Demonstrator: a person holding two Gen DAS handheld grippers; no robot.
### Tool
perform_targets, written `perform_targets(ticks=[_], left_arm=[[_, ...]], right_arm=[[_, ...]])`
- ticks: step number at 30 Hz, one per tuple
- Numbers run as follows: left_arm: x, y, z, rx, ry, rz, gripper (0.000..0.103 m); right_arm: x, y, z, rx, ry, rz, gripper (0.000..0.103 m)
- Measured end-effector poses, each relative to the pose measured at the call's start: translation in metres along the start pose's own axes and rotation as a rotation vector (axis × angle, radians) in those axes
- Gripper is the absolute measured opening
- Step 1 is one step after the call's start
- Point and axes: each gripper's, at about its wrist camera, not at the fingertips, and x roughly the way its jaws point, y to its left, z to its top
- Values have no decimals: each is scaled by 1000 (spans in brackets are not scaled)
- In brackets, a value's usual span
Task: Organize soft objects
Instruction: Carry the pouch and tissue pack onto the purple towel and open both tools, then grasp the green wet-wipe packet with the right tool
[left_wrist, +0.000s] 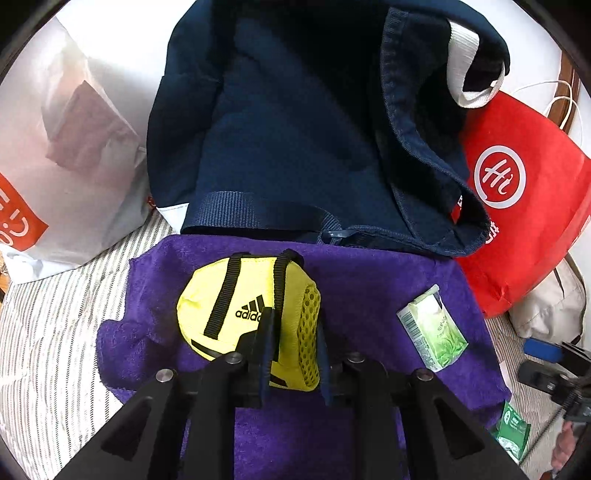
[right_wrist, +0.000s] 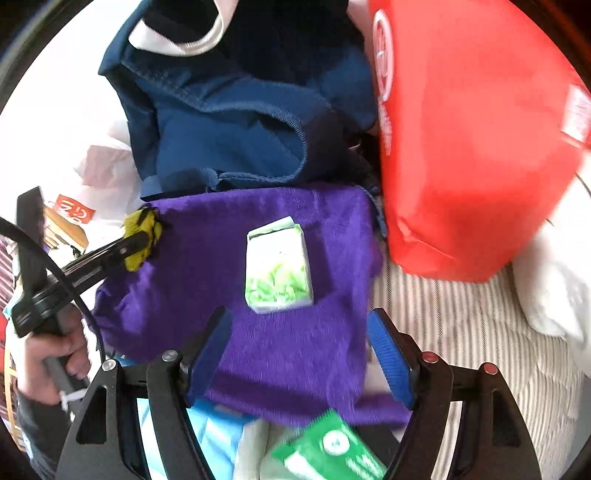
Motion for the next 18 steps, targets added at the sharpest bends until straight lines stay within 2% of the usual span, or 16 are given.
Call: perform_targets(ticks=[6,8,10,18], left_arm=[[8,-5,0,-18,34,16,37],[9,-8,1,-32,47,18,51],[4,-11,0,-27,38,32,58],[-34,-18,-8,-1,4,55,61]], right_arm=[[-32,-13,-19,32,-35,-6,75],[-40,-19,-27,47,-38,-2,75],[-45,-24,-35,49,-34,-11,75],[-54,-43,-63,62,-11,-55,76]])
